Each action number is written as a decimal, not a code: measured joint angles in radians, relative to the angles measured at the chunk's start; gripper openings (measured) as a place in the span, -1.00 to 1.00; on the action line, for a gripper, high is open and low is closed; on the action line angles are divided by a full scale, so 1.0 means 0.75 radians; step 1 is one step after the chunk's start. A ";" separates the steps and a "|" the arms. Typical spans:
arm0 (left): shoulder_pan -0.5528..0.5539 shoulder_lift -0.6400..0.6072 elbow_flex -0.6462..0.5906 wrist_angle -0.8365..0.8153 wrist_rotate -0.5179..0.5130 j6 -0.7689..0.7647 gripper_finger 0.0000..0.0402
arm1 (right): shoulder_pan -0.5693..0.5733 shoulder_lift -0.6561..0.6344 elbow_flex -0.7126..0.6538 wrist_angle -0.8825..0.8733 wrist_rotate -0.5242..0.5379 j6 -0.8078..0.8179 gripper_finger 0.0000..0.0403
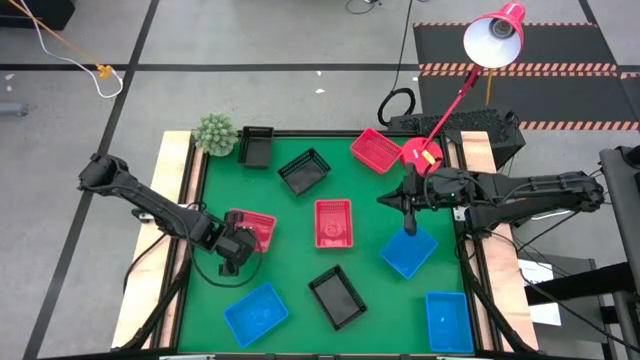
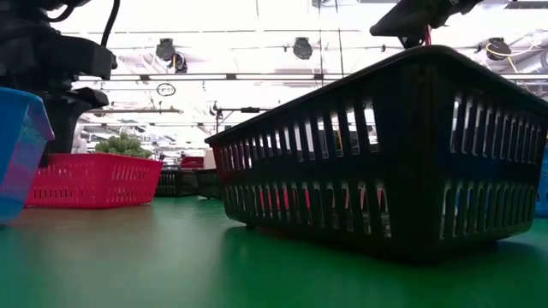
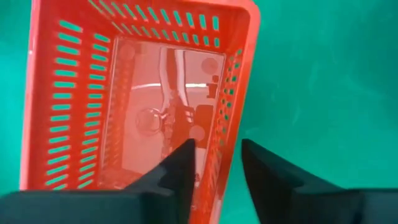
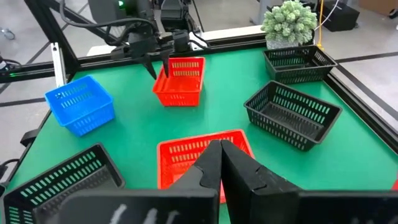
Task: Stack baskets by color
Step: Stack the bottom left red bin on the other bottom middle red bin
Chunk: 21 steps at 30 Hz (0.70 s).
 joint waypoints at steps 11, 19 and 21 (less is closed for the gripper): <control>0.034 -0.001 0.007 -0.005 -0.005 0.233 -0.91 | 0.022 0.000 0.000 0.007 0.001 -0.001 -1.00; 0.035 -0.001 0.050 -0.007 -0.012 0.731 -0.92 | 0.022 0.000 0.000 0.007 0.002 -0.001 -1.00; 0.035 -0.001 0.042 -0.008 -0.012 0.846 -0.92 | 0.022 0.000 0.000 0.007 0.002 -0.001 -1.00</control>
